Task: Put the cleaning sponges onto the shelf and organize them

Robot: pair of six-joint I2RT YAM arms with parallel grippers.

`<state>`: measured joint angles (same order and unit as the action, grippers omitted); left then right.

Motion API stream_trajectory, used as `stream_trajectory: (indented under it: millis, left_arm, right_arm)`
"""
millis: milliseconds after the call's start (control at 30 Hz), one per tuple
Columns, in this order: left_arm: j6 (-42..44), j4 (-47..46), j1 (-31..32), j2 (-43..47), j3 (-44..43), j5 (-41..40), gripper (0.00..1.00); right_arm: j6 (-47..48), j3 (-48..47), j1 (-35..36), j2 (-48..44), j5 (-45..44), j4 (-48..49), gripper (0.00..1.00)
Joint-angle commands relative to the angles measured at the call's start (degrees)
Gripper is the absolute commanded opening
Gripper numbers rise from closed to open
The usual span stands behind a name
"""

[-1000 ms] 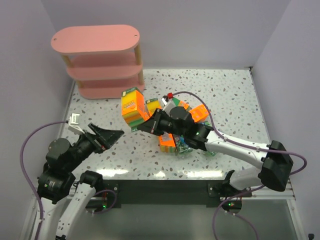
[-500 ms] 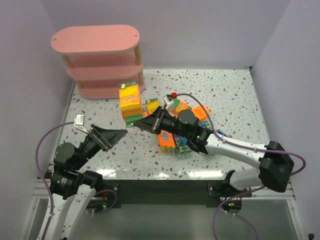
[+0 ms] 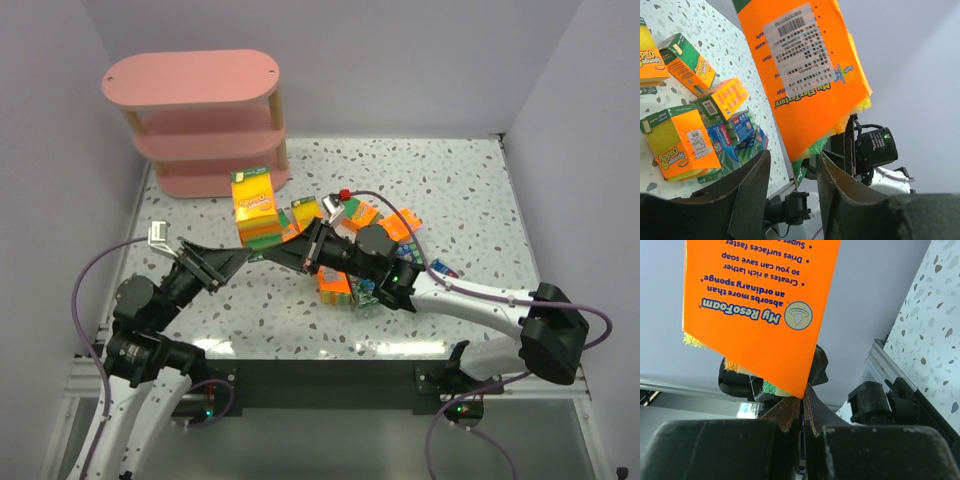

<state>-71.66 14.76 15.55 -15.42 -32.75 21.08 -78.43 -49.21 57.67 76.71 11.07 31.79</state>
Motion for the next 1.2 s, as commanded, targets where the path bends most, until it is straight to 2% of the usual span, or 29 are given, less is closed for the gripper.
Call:
stream_trajectory:
  millis: [0, 167, 267, 400, 433, 500, 533, 600, 700, 800, 1033, 1167]
  left_arm:
    - [-0.50, -4.31, 0.27, -1.36, 0.15, -1.39, 0.46]
    - [0.03, -3.87, 0.27, -1.98, 0.23, -1.13, 0.30]
    - [-0.06, -2.73, 0.27, -1.37, 0.23, -1.13, 0.28]
    - [0.03, -0.27, 0.27, -0.14, 0.15, -1.66, 0.30]
    - [-0.06, 0.26, 0.27, 0.21, 0.15, -1.83, 0.37]
    - [-0.24, 1.67, 0.27, 0.74, 0.23, -2.18, 0.44]
    - [-0.67, 2.02, 0.27, 1.18, 0.23, -2.18, 0.60]
    - [-0.94, 3.33, 0.27, 1.97, 0.06, -2.53, 0.72]
    - [-0.76, 4.13, 0.27, 2.59, -0.03, -2.89, 0.73]
    - [-0.68, 4.83, 0.27, 2.50, 0.32, -2.71, 0.68]
    - [0.46, 3.70, 0.27, 0.31, 0.67, -3.24, 0.47]
    - [1.34, 2.90, 0.27, -1.54, 0.24, -3.24, 0.42]
  right_arm:
    - [0.21, -0.36, 0.69, -0.60, -1.14, 3.89, 0.00]
    - [0.39, -1.15, 1.48, 0.90, -3.16, 4.33, 0.00]
    - [0.91, -1.50, 1.57, 1.60, -4.65, 3.81, 0.00]
    - [1.18, -1.50, 1.48, 2.57, -6.15, 3.72, 0.00]
    - [1.35, -1.50, 1.57, 2.66, -6.32, 3.63, 0.00]
    - [1.44, -1.50, 1.48, 2.74, -7.02, 3.63, 0.00]
    - [1.35, -1.59, 1.48, 2.83, -7.11, 3.63, 0.00]
    - [1.53, -1.94, 1.48, 3.18, -7.46, 3.54, 0.00]
    - [1.53, -2.29, 1.48, 3.62, -7.29, 3.98, 0.00]
    - [1.35, -2.64, 1.57, 4.24, -7.20, 4.42, 0.00]
    - [0.83, -3.00, 1.57, 4.86, -6.32, 5.39, 0.00]
    - [0.65, -2.56, 1.57, 4.77, -6.06, 5.91, 0.00]
